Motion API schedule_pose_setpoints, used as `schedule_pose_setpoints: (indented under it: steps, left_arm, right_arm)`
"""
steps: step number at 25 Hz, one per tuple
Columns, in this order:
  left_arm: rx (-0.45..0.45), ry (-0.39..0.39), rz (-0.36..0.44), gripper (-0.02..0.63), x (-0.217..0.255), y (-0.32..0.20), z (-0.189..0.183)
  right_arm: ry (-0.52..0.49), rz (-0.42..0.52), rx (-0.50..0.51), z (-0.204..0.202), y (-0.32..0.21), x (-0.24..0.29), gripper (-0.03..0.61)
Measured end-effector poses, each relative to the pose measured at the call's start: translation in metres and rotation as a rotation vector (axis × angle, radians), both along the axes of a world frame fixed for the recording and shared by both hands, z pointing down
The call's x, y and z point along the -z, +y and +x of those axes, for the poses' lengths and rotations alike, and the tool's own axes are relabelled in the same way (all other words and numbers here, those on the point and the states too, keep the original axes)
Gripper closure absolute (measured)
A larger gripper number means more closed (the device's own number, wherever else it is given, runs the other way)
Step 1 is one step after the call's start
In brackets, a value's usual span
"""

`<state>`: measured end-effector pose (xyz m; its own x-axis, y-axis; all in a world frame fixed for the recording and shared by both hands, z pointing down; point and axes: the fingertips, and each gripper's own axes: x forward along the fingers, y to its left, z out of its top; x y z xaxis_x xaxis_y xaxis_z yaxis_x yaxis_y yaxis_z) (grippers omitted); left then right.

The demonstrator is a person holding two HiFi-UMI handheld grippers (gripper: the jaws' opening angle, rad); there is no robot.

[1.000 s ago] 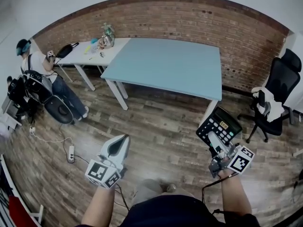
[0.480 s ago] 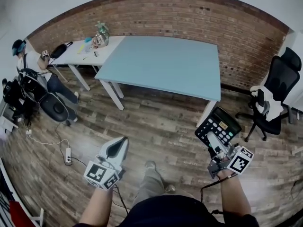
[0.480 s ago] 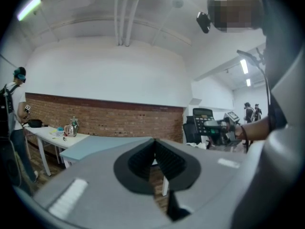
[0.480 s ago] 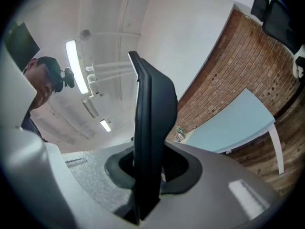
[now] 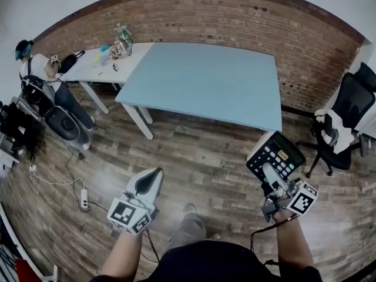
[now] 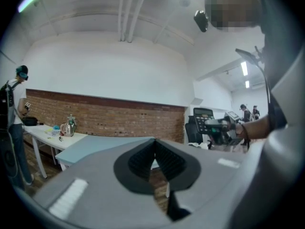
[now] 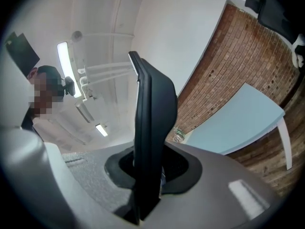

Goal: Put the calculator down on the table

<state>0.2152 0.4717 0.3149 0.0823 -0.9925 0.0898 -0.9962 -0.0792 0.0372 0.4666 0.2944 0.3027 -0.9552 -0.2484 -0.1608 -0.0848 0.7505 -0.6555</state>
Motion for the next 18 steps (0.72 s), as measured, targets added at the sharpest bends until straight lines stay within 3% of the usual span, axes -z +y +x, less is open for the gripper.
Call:
schedule_pose_setpoints:
  steps: [3,14,18]
  left_arm:
    - [-0.017,0.004,0.006,0.611,0.002,-0.015,-0.029]
    - [-0.07,-0.021,0.027,0.611,0.012,-0.061,-0.122]
    - [-0.102,-0.004,0.028,0.611,0.005,-0.072,-0.139]
  right_arm:
    - [-0.042,-0.047,-0.002,-0.029,-0.01,0.001,0.505]
    - [-0.018,-0.038,-0.034,-0.119,-0.044,-0.003,0.505]
    - [-0.027,-0.063,-0.05,-0.137,-0.042,-0.007,0.505]
